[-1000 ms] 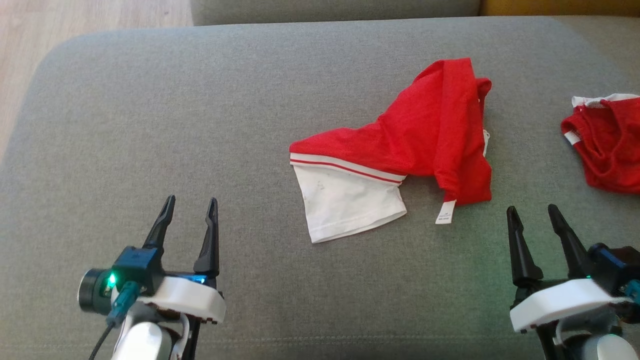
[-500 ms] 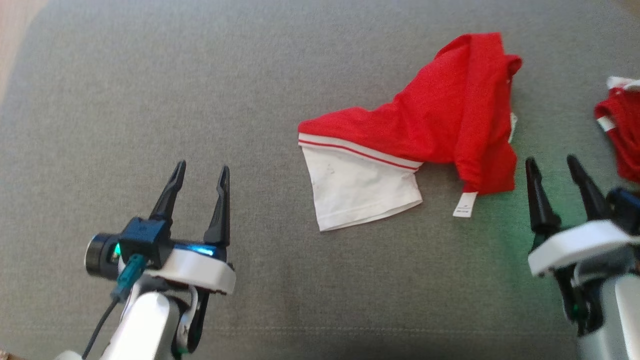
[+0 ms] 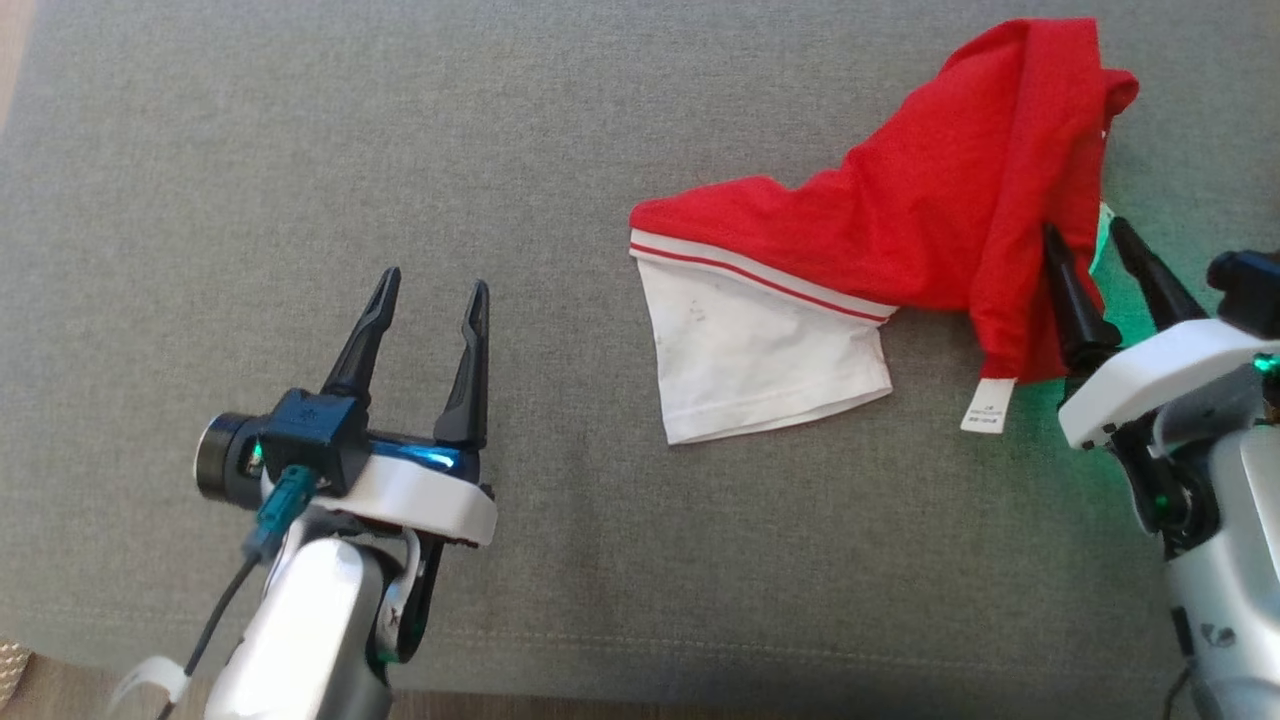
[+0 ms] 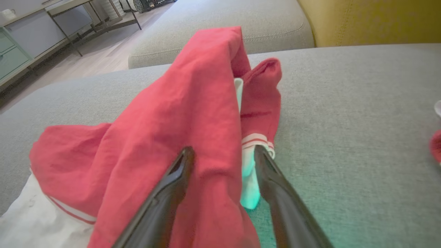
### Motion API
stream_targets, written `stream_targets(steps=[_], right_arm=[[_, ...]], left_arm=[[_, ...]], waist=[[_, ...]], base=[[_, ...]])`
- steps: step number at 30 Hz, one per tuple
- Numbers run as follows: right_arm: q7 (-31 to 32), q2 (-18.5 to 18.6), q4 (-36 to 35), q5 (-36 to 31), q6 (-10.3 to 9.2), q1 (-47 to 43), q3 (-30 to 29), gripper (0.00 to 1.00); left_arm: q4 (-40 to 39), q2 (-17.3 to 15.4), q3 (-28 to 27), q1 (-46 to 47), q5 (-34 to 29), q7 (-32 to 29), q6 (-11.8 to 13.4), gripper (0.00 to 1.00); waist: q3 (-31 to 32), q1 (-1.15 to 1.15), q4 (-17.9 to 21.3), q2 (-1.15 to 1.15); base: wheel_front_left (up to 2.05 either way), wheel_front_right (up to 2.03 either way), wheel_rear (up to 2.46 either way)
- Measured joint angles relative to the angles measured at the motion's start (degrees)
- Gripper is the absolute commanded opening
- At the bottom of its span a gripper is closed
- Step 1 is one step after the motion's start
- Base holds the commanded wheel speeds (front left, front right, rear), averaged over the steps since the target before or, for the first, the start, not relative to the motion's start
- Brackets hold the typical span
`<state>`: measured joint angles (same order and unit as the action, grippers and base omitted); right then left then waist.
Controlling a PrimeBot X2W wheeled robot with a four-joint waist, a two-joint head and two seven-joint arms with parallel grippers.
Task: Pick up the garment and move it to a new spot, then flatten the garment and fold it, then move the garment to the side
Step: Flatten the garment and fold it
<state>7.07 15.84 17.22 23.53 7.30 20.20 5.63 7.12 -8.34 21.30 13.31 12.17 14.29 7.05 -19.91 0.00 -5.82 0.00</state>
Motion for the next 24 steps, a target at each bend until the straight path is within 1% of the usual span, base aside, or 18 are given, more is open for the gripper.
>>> stream_targets(steps=[2,5,12,16,20,24], right_arm=[[-0.18,1.1,0.3,0.78,0.0,0.46,1.15,0.0],[-1.37,2.24,0.04,0.76,0.0,0.51,1.24,0.0],[-1.44,2.97,-4.69,0.59,0.0,0.66,0.04,0.0],[0.38,3.88,-7.46,-0.03,0.0,2.99,-1.75,0.0],[2.56,5.02,-9.44,-0.41,0.0,6.46,-2.25,0.0],[4.34,5.16,-8.11,-0.4,0.0,10.31,-1.1,0.0]], left_arm=[[0.36,0.2,0.01,0.0,0.0,0.0,0.0,1.0],[0.53,0.53,-0.02,0.0,0.0,0.01,0.0,1.0],[0.32,1.1,-0.12,0.0,-0.21,0.01,-0.01,1.0],[0.21,1.42,-0.13,0.25,-0.48,0.01,-0.51,1.0],[0.11,1.82,-0.21,1.13,-0.49,0.01,-1.01,1.0],[-0.02,2.4,-0.31,1.52,-1.03,0.01,-1.1,1.0]], waist=[[-0.05,0.0,-0.17,0.0],[0.13,0.0,-0.34,0.0],[-0.32,0.0,-0.22,0.0],[-0.9,0.0,-0.56,0.0],[-1.53,0.0,-1.36,0.0],[-2.22,0.0,-2.12,0.0]], base=[[0.0,0.0,0.0],[0.0,0.0,0.0],[0.0,0.0,0.0],[0.0,0.0,0.0],[0.0,0.0,0.0],[0.0,0.0,0.0]])
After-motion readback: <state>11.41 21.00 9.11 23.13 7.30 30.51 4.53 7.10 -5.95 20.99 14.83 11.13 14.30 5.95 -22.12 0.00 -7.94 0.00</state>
